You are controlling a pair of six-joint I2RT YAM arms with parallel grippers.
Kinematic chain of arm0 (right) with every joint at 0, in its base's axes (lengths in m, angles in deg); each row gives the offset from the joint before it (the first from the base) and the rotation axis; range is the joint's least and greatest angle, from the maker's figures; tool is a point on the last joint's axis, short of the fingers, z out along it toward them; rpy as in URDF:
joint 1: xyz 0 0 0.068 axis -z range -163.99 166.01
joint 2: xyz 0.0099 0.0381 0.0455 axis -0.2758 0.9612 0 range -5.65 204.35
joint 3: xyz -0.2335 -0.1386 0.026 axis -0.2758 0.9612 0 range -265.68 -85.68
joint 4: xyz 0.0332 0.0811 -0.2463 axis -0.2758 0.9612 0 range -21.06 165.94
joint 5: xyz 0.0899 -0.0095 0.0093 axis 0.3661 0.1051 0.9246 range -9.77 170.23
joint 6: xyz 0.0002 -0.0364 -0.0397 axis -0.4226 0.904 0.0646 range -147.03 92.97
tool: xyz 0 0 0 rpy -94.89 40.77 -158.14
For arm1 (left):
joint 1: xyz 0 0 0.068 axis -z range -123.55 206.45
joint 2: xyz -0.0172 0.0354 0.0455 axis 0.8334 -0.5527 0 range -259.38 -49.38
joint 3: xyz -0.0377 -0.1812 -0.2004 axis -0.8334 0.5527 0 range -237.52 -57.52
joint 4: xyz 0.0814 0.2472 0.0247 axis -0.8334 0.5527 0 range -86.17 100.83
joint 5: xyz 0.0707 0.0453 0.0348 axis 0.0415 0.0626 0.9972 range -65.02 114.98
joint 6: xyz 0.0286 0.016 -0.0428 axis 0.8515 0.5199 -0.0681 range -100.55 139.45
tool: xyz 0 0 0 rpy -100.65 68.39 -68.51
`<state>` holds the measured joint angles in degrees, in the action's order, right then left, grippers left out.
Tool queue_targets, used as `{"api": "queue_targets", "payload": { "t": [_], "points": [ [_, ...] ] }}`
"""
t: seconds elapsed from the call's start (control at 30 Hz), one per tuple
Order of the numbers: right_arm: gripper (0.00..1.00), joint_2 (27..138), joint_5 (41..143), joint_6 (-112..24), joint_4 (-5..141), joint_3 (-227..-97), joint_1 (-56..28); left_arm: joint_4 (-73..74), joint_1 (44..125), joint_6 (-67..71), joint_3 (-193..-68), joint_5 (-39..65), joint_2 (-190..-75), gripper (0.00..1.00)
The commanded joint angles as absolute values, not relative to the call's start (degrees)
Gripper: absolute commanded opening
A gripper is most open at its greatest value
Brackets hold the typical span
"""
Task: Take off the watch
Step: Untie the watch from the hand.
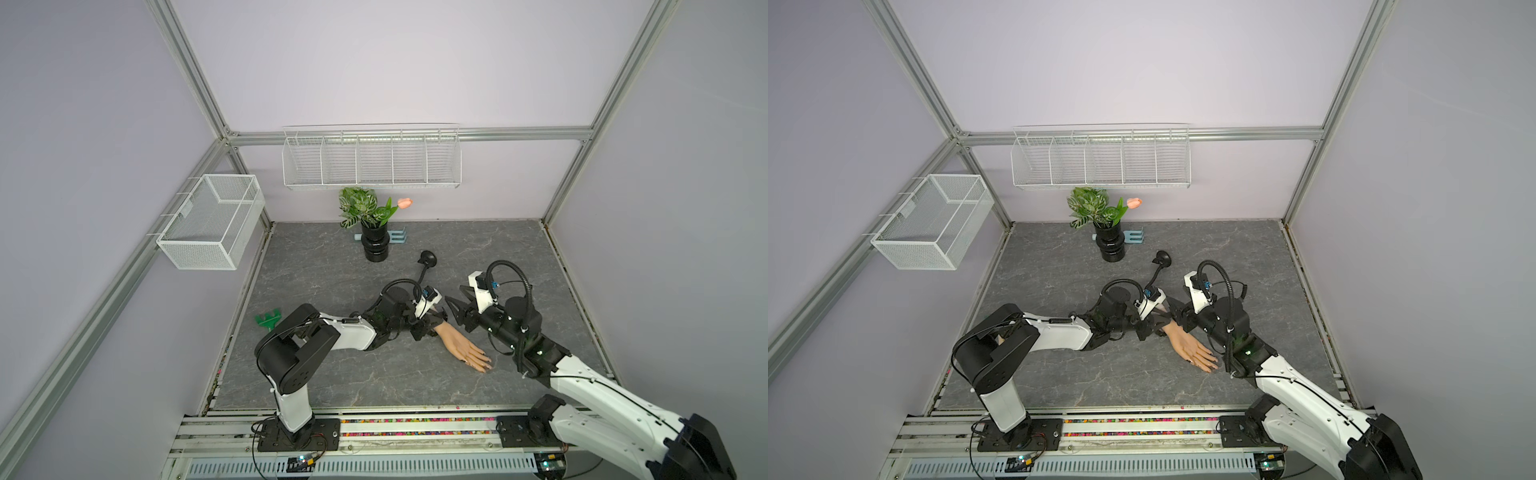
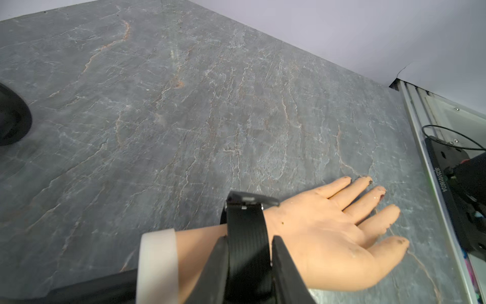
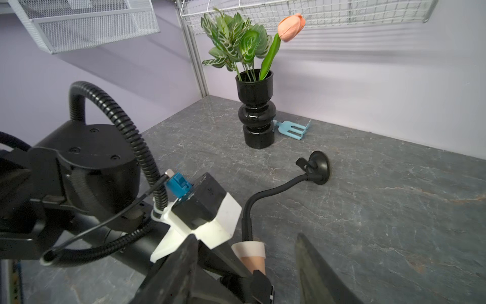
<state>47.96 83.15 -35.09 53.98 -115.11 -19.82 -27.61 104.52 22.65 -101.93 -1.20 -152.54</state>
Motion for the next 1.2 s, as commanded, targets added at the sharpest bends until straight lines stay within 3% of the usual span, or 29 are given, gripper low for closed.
{"api": "queue_targets", "payload": {
  "t": [0.0,0.23,0.37,0.53,0.73,0.97,1.03,1.17],
  "points": [
    [0.59,51.4,88.1,-36.4,66.3,-118.2,-19.3,-25.3,105.0,21.8,-99.4,-2.8,-155.7,0.0],
    [0.55,57.5,84.3,-34.4,66.5,-117.5,-17.4,-24.4,105.0,22.1,-99.5,-2.8,-155.1,0.0],
    [0.44,62.2,87.6,-33.8,66.6,-119.6,-17.3,-24.4,105.0,22.0,-99.5,-2.8,-154.8,0.0],
    [0.39,64.9,85.4,-34.4,64.5,-119.8,-17.3,-24.1,105.0,22.0,-99.5,-2.4,-154.3,0.0],
    [0.07,65.5,73.8,-35.4,67.2,-121.1,-17.2,-26.2,104.9,21.5,-97.4,-0.6,-152.0,0.0],
    [0.07,60.7,67.0,-39.0,68.5,-120.1,-15.1,-33.6,105.0,20.3,-88.3,8.4,-144.7,0.0],
    [0.07,59.5,70.3,-38.3,66.2,-119.2,-14.9,-35.9,105.0,19.8,-86.5,9.4,-144.6,0.0],
    [0.08,63.2,87.9,-39.2,59.5,-118.5,-15.3,-39.0,104.9,18.6,-87.4,7.8,-146.1,0.0]
  ]
}}
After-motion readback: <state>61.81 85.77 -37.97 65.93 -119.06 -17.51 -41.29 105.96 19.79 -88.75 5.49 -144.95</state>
